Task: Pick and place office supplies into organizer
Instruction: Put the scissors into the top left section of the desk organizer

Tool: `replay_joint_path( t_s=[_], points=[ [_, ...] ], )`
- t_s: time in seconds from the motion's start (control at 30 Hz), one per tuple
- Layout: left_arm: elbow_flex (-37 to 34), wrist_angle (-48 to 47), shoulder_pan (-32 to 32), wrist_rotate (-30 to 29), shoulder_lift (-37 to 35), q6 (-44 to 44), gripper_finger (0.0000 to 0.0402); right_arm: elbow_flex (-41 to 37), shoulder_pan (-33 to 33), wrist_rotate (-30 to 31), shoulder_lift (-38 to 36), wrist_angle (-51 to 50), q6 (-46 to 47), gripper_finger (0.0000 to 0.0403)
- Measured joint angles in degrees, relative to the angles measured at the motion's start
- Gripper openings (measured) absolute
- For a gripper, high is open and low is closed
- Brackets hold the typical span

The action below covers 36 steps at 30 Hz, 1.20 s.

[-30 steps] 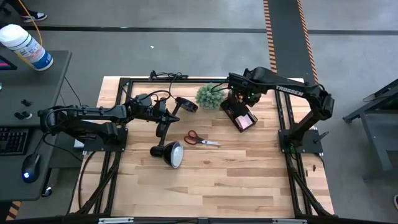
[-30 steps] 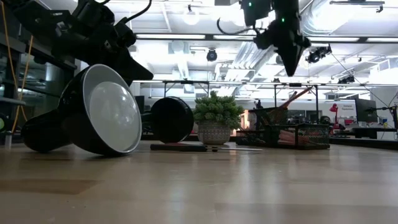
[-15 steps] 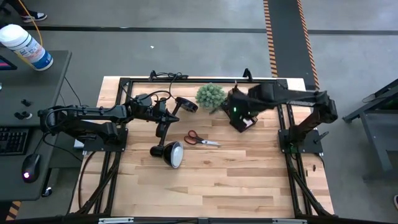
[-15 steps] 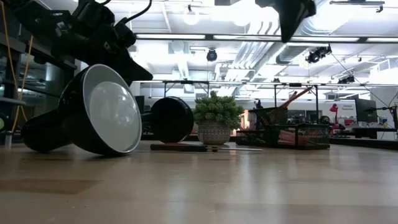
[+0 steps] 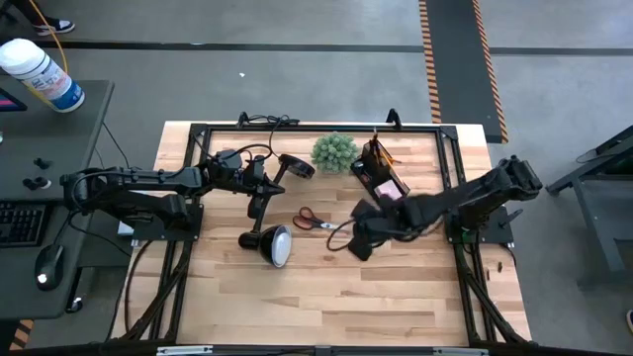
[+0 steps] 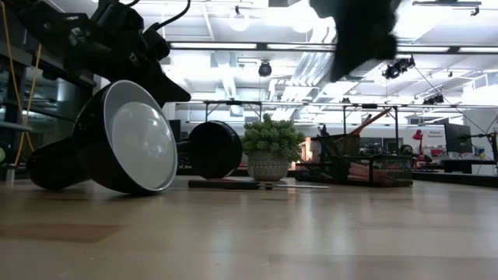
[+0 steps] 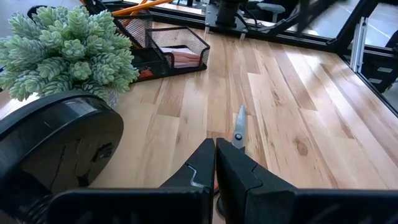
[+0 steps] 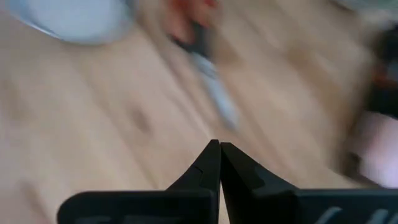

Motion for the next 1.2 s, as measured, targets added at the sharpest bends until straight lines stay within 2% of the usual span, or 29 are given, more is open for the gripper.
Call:
replay_joint_path(
  t_s=[0.13, 0.27, 0.6, 0.93, 1.03, 1.2],
  points=[
    [0.00, 0.01, 0.00, 0.00, 0.00, -0.01, 0.0003, -7.78, 0.64, -0.02, 1.65, 24.29, -7.91, 0.0000],
    [0.00, -0.25, 0.01, 0.00, 0.00, -0.02, 0.0003, -9.60, -0.14, 0.39, 5.65, 34.28, -18.52, 0.0000],
    [0.00, -0.90, 0.00, 0.03, 0.00, -0.04, 0.0003, -2.14, -6.47, -6.22, 19.02, 35.34, -31.23, 0.0000],
    [0.01, -0.90, 0.00, 0.05, 0.00, -0.04, 0.0003, 8.14, -10.64, -7.57, 27.19, 32.63, -39.01, 0.0001],
    [0.01, -0.89, 0.00, 0.05, 0.00, -0.04, 0.0003, 9.82, -11.61, -8.05, 28.51, 32.05, -39.32, 0.0018],
    [0.00, -0.90, 0.00, 0.05, 0.00, -0.04, 0.0003, 10.32, -12.88, -8.37, 29.59, 32.32, -40.14, 0.0078]
  ],
)
